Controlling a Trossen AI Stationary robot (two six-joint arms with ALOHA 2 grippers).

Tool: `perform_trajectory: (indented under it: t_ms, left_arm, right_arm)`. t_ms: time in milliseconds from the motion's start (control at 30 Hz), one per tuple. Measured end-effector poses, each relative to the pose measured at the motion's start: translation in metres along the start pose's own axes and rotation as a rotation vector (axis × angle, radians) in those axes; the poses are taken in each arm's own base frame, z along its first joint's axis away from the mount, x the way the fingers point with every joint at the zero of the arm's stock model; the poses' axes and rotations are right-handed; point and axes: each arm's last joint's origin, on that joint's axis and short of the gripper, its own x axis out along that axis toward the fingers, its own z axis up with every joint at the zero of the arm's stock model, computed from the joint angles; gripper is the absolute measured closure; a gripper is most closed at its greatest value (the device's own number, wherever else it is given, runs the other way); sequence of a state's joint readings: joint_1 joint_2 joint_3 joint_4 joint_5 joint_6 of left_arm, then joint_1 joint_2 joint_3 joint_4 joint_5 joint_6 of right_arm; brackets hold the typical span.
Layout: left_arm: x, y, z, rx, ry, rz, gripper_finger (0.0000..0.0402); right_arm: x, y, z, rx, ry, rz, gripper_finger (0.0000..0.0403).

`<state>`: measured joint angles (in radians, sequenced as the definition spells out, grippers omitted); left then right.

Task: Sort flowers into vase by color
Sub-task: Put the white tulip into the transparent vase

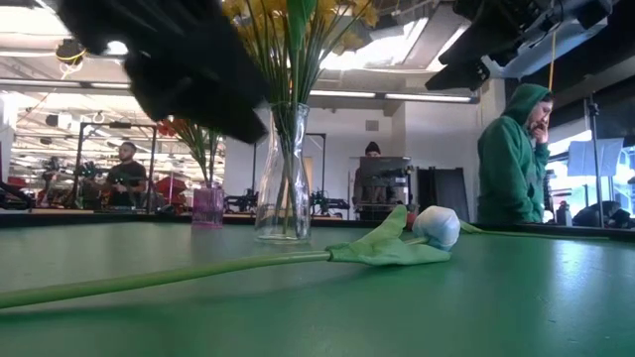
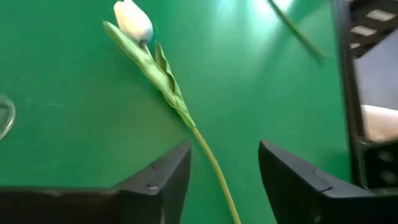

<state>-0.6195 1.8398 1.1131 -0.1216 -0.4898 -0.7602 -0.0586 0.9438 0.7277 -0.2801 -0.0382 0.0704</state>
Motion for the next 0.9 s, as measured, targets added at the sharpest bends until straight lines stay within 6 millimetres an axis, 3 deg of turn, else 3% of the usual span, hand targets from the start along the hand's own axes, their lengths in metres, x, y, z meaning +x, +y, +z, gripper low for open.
perform_trajectory:
  t_ms: [233, 533, 667, 900]
  left_arm:
    - [0.04, -0.003, 0.006, -0.044, 0.102, 0.066, 0.0166]
    - [0.066, 0.008, -0.008, -0.098, 0.227, 0.207, 0.018]
    - [0.067, 0.009, -0.011, -0.092, 0.227, 0.234, 0.0224]
    - [0.065, 0.01, -0.015, -0.09, 0.215, 0.282, 0.0386]
  right_arm:
    - [-0.001, 0.0, -0.002, 0.001, 0.022, -0.007, 0.0084]
    - [-0.001, 0.0, -0.003, 0.002, 0.03, -0.007, 0.0084]
    - [-0.001, 0.0, -0.003, 0.003, 0.029, -0.007, 0.0084]
    - [-0.001, 0.0, -0.002, 0.004, 0.022, -0.007, 0.0084]
